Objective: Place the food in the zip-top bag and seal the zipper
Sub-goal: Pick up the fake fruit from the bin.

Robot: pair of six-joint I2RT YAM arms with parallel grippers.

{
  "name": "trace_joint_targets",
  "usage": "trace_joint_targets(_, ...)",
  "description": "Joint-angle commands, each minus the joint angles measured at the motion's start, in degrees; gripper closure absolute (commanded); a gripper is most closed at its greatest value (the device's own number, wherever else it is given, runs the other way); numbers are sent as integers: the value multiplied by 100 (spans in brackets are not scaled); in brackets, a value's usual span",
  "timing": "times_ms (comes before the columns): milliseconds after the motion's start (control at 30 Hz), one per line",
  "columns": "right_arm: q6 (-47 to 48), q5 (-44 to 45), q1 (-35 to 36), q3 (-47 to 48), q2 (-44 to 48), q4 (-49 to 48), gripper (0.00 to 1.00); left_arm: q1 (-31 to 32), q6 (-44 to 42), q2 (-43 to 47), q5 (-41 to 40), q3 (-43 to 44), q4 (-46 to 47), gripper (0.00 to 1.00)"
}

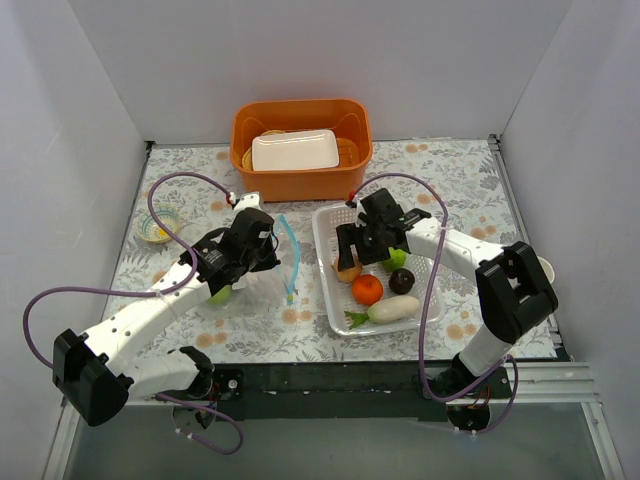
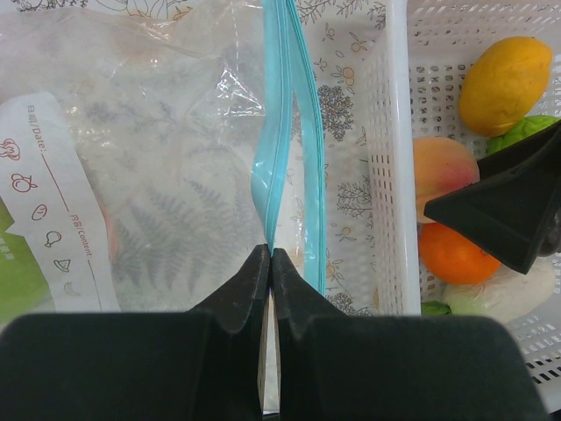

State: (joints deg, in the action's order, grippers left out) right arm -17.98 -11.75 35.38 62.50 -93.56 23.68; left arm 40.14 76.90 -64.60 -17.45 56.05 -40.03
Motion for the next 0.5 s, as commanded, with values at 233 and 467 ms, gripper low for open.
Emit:
trace_joint_targets(233, -100, 181, 66, 307, 13, -13, 54, 3, 0, 123, -21, 99, 57, 100)
trace_joint_targets(467, -162, 304, 75, 315, 259, 49, 58, 3, -18, 123, -56, 99, 48, 100)
